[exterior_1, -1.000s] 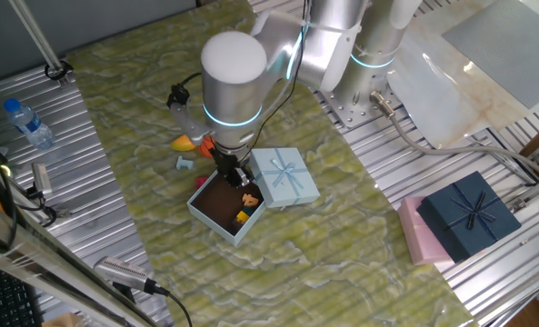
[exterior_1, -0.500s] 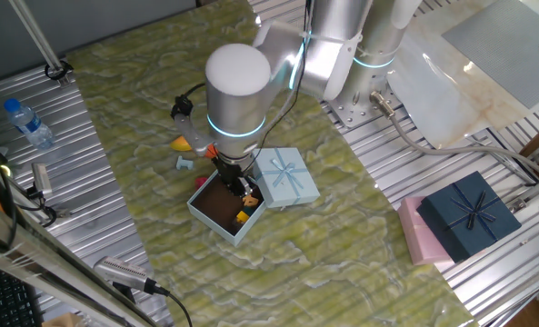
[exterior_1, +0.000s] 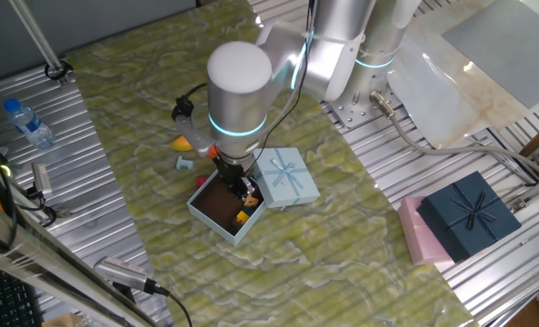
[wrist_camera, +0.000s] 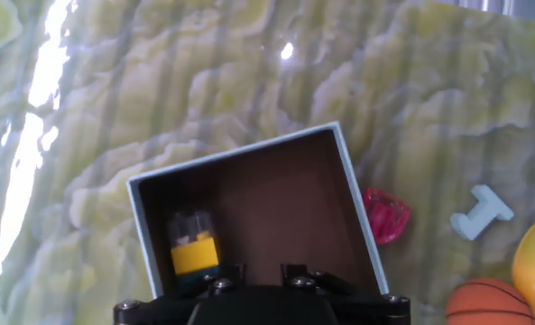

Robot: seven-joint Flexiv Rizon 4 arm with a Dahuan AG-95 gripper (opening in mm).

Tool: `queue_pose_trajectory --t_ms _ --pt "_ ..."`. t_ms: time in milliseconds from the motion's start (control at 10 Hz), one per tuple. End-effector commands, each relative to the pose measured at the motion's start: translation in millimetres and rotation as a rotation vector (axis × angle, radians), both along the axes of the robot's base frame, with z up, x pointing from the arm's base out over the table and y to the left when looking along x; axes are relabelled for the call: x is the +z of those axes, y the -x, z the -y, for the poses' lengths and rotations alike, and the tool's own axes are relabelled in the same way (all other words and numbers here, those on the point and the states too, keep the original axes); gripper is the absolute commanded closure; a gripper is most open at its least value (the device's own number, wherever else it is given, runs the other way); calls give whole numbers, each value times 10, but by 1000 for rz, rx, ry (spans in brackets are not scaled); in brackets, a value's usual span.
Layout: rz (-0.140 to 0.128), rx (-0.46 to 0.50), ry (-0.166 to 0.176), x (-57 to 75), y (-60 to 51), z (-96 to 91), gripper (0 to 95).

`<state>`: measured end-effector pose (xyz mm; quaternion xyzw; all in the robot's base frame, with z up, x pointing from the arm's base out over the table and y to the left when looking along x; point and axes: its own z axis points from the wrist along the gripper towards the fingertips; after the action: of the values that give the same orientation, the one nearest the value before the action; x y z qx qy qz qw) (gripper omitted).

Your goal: Take everything out of the gift box

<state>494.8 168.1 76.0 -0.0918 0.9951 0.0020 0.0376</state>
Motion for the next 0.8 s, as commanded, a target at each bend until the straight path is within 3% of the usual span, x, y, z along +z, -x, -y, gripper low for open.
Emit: queue_pose_trajectory --t_ms 100,800 --pt "-4 3 1 28 29 16 760" --pt "-27 191 30 28 29 16 760"
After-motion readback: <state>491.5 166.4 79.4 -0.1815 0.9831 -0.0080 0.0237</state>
